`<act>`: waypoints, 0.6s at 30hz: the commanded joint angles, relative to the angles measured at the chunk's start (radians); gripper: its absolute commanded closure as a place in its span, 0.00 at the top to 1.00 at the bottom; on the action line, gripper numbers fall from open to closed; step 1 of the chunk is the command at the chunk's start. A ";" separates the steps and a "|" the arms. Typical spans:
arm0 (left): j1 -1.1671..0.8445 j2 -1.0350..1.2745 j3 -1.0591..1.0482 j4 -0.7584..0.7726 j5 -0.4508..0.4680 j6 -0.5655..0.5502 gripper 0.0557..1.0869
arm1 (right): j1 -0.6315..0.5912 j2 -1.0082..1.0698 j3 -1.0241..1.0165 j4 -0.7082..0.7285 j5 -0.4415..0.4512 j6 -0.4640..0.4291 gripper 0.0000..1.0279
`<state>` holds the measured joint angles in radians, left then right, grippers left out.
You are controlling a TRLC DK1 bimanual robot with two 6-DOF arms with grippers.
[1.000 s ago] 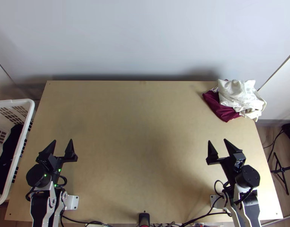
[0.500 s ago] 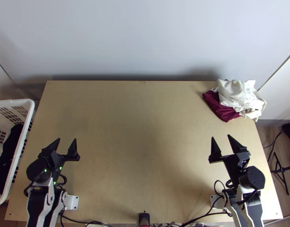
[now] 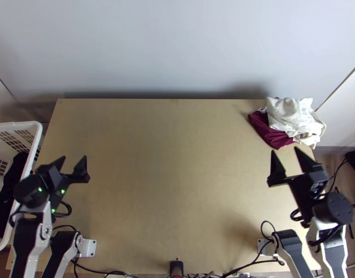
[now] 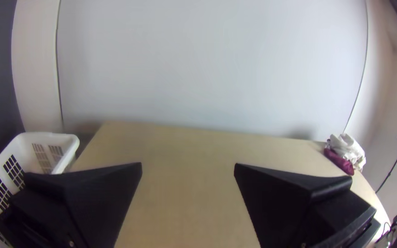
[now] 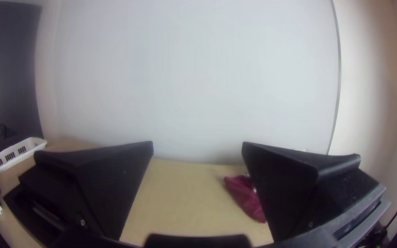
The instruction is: Fold the t-shirt
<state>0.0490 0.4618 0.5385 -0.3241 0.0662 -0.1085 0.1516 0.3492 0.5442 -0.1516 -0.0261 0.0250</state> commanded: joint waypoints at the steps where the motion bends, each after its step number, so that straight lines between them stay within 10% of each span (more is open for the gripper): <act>1: 0.015 0.155 0.233 -0.087 -0.005 -0.046 0.95 | 0.011 0.189 0.260 -0.057 0.003 0.000 0.88; 18: 0.023 0.612 0.676 -0.116 -0.006 -0.056 0.95 | 0.040 0.677 0.579 -0.062 0.022 0.001 0.95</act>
<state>0.0879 0.9222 1.0676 -0.4786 0.0593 -0.1581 0.1833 0.8360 1.0004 -0.2184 -0.0074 0.0261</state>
